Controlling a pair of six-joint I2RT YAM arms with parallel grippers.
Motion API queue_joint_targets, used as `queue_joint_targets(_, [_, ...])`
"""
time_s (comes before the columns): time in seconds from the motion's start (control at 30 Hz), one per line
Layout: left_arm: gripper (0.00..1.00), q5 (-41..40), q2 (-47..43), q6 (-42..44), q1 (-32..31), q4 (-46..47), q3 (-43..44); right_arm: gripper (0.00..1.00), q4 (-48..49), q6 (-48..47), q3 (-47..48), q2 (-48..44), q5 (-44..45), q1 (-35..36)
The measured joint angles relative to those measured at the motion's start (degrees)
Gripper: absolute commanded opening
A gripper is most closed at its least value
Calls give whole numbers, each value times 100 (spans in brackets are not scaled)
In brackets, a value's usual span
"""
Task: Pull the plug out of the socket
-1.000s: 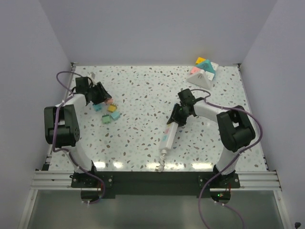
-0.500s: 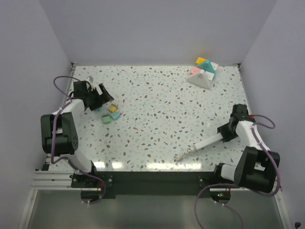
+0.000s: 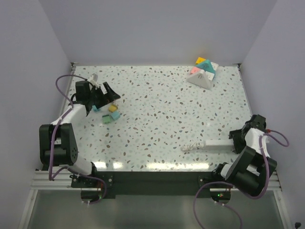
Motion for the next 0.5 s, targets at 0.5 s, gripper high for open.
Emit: queue_joint_targets(0.5, [100,367,-544,-127,-417,50,-11,83,-975,-192,238,-1054,-693,61])
